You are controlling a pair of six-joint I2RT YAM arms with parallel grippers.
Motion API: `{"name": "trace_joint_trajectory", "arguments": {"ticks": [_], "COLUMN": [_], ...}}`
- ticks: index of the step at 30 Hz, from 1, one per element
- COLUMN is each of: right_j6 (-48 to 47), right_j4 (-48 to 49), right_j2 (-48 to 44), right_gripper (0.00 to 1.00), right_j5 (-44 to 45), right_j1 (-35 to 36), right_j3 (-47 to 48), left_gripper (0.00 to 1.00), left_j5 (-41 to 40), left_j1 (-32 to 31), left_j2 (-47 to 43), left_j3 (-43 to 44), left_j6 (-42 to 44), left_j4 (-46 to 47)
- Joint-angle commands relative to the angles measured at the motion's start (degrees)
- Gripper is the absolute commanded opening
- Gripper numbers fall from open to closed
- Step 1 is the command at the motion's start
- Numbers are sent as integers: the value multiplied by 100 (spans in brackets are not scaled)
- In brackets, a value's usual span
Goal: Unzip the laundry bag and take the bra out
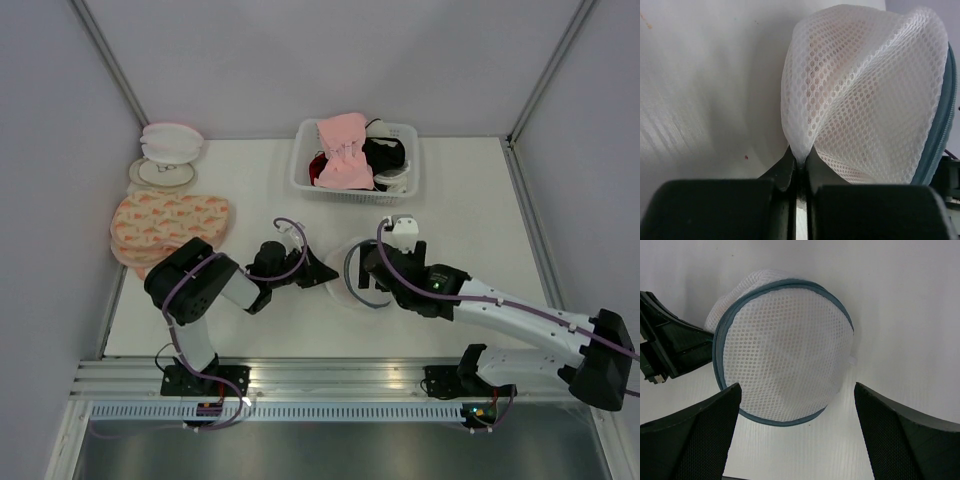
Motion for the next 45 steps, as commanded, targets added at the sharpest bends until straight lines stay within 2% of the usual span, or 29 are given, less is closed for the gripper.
{"name": "trace_joint_trajectory", "arguments": {"ticks": [1,6,13,17,23,31,37,39,40,42,43,45], "right_j6": [-276,-444,-251,337,1655,3053,3415,1725,1075,-165,-354,-443], "right_j4": [301,608,329,-496,-2008,-4117,-4515,-3493,-1938,-592,301,687], "right_j2": [446,939,1773,2047,1450,843,711,256,-16,-851,-1062,-1266], "right_gripper": [98,98,98,98,98,98,98,98,98,98,95,93], "right_j5": [63,-306,-88,605,1721,2417,2620,2305,1425,402,-265,-596], "right_j1": [36,45,36,45,-78,-262,-280,-211,-210,-219,-219,-245], "right_j3": [456,782,1247,1354,1073,994,1134,952,750,49,-156,-455], "left_gripper": [2,2,2,2,2,2,2,2,2,2,2,2], "left_j5": [165,175,192,166,69,60,78,95,95,121,122,157], "left_j1": [-24,-50,-68,-68,-59,-24,11,2,11,11,11,11], "left_j2": [-101,-636,-972,-1042,-1122,-1016,-990,-972,-920,-867,-840,-787], "left_j3": [-191,-253,-218,-314,-490,-622,-771,-807,-815,-850,-859,-894], "left_j6": [-236,-219,-210,-184,-87,-70,-140,-158,-166,-219,-254,-307], "left_j4": [826,475,211,167,123,219,307,351,360,492,527,632]}}
